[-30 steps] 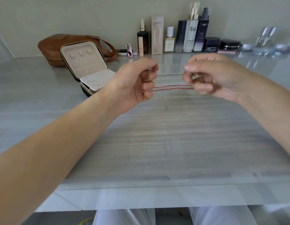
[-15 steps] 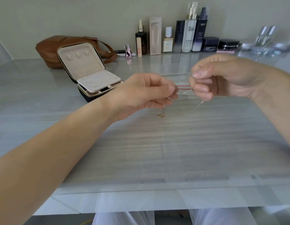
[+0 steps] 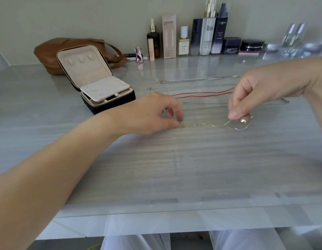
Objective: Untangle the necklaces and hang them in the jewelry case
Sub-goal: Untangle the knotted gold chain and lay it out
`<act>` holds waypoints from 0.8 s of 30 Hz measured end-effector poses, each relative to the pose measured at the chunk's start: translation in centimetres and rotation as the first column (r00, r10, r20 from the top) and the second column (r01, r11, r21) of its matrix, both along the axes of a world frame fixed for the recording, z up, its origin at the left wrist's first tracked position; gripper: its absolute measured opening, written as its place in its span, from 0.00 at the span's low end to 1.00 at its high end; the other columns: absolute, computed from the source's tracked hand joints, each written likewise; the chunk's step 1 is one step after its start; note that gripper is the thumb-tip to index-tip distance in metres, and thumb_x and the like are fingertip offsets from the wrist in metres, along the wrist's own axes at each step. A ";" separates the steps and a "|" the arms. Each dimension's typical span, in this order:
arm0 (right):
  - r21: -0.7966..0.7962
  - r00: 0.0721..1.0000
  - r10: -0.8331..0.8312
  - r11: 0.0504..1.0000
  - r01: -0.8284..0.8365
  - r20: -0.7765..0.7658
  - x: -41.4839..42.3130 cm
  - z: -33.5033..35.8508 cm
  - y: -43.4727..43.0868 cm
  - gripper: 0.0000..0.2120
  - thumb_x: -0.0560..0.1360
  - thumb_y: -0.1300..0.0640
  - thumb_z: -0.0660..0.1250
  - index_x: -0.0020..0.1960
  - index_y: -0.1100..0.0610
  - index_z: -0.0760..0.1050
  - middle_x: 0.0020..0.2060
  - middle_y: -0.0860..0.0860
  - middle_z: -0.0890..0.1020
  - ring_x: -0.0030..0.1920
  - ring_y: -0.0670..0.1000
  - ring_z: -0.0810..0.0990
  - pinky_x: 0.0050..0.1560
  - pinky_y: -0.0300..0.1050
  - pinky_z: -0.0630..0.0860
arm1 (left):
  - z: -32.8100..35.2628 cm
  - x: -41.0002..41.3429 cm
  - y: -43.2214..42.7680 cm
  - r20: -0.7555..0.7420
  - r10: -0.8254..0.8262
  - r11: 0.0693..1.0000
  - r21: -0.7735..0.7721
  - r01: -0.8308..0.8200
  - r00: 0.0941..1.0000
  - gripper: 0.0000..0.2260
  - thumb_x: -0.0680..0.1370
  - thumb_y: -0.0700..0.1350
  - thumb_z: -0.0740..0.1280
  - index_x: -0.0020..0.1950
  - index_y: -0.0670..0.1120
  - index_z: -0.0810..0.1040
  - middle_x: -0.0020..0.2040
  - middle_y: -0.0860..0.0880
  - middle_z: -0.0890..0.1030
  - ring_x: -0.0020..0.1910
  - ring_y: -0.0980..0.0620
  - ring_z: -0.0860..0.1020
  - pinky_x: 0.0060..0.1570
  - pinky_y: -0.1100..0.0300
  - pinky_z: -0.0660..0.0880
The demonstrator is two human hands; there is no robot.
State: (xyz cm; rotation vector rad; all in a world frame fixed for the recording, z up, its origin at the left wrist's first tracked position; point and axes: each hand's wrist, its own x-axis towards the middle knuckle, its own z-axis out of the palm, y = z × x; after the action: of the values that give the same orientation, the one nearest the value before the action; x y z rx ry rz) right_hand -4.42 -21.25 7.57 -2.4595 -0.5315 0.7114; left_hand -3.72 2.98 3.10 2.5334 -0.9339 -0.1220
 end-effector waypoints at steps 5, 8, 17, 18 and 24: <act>-0.171 0.993 -0.109 0.978 0.115 0.042 -0.4 0.1 0.5 0.16 0.62 0.44 0.76 0.28 0.56 0.81 0.22 0.45 0.79 0.24 0.37 0.74 0.28 0.25 0.67 | -0.3 0.4 -0.1 0.023 -0.006 0.998 0.063 0.005 1.000 0.03 0.75 0.45 0.67 0.42 0.52 0.74 0.41 0.61 0.72 0.42 0.66 0.69 0.42 0.76 0.64; -0.240 0.982 -0.151 0.955 0.175 0.114 -0.6 0.2 0.5 0.12 0.65 0.51 0.73 0.30 0.60 0.80 0.15 0.43 0.72 0.18 0.38 0.69 0.20 0.27 0.64 | 0.1 0.3 0.0 0.008 0.032 0.999 0.041 -0.033 0.999 0.03 0.76 0.45 0.65 0.43 0.51 0.73 0.40 0.61 0.72 0.39 0.65 0.70 0.36 0.78 0.63; -0.004 0.874 -0.029 0.999 0.035 0.486 0.7 -2.9 4.4 0.02 0.69 0.52 0.71 0.42 0.48 0.80 0.37 0.44 0.83 0.38 0.43 0.78 0.46 0.43 0.76 | 0.9 0.3 0.5 -0.157 0.091 0.973 -0.196 -0.121 0.983 0.05 0.73 0.42 0.70 0.39 0.50 0.77 0.37 0.53 0.81 0.37 0.58 0.78 0.43 0.59 0.76; 0.017 0.872 -0.014 1.000 0.006 0.489 0.7 -3.4 5.0 0.03 0.70 0.52 0.70 0.43 0.48 0.81 0.38 0.44 0.83 0.37 0.42 0.77 0.44 0.40 0.75 | 1.0 0.2 0.5 -0.170 0.094 0.969 -0.210 -0.130 0.981 0.05 0.73 0.41 0.70 0.39 0.49 0.77 0.37 0.52 0.81 0.39 0.54 0.79 0.45 0.53 0.77; 0.158 0.911 -0.017 0.986 -0.054 0.411 0.8 -4.5 6.2 0.06 0.72 0.56 0.70 0.42 0.45 0.79 0.33 0.41 0.80 0.31 0.36 0.74 0.35 0.29 0.68 | 1.5 -0.2 0.6 -0.203 0.087 0.958 -0.251 -0.138 0.975 0.06 0.72 0.39 0.70 0.39 0.50 0.77 0.38 0.47 0.81 0.39 0.49 0.77 0.45 0.39 0.75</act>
State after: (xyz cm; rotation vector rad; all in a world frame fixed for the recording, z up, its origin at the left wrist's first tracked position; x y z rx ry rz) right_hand -3.65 -15.03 3.02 -2.4502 -0.7391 0.1363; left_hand -3.92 3.54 4.60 2.2757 -0.6794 -0.1887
